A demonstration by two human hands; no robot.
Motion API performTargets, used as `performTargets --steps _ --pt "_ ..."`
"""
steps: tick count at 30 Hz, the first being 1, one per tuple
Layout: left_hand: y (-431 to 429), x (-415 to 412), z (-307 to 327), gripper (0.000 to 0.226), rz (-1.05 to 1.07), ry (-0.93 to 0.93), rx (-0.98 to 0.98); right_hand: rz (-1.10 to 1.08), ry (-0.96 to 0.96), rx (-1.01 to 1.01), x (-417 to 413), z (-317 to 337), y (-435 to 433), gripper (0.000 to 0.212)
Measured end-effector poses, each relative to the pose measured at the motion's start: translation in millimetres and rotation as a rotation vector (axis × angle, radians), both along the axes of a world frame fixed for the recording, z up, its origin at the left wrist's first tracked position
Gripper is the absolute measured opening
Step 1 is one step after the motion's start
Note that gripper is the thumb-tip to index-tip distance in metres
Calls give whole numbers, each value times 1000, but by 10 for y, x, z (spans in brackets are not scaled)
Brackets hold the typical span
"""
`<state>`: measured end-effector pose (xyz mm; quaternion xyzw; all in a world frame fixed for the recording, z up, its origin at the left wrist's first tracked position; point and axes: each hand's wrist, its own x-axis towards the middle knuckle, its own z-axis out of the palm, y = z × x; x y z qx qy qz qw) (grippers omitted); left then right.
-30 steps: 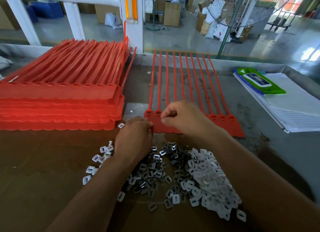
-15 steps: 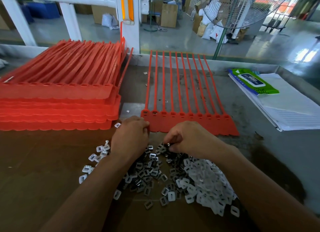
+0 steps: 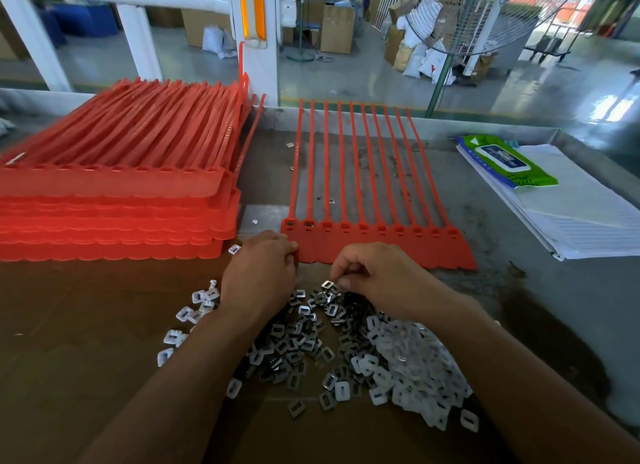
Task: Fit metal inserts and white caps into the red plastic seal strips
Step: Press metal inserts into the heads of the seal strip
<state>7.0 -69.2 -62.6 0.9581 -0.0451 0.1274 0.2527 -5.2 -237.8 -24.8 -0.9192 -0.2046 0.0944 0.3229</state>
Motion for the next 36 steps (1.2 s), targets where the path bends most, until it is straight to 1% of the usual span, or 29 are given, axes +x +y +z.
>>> performTargets --steps 2,6,11,14,15,18,20,28,31,36 --pt "-1 -2 4 28 5 -1 -2 0 25 34 -6 17 -18 21" --pt "-3 4 3 29 8 9 3 9 44 40 -8 43 -45 32" --pt "-3 -1 7 29 11 7 -3 21 15 27 -24 66 -33 29" --pt "-3 -3 12 29 7 8 -7 19 -18 30 2 104 -34 35" --pt "-3 -3 12 29 4 8 -9 5 -27 41 29 116 -37 34" --pt "-6 -9 16 28 -1 4 -28 -112 -76 76 196 119 -35 18" --pt "-7 -12 14 26 -2 -5 -38 -189 -119 77 347 103 -17 14" --pt "-9 -31 28 24 1 -4 -59 -334 -106 58 765 -44 157 16" --pt "-7 -41 31 24 7 -12 -62 -348 -78 83 821 -98 207 16" --pt "-5 -39 27 24 2 -16 -69 -352 -51 64 851 -160 223 16"
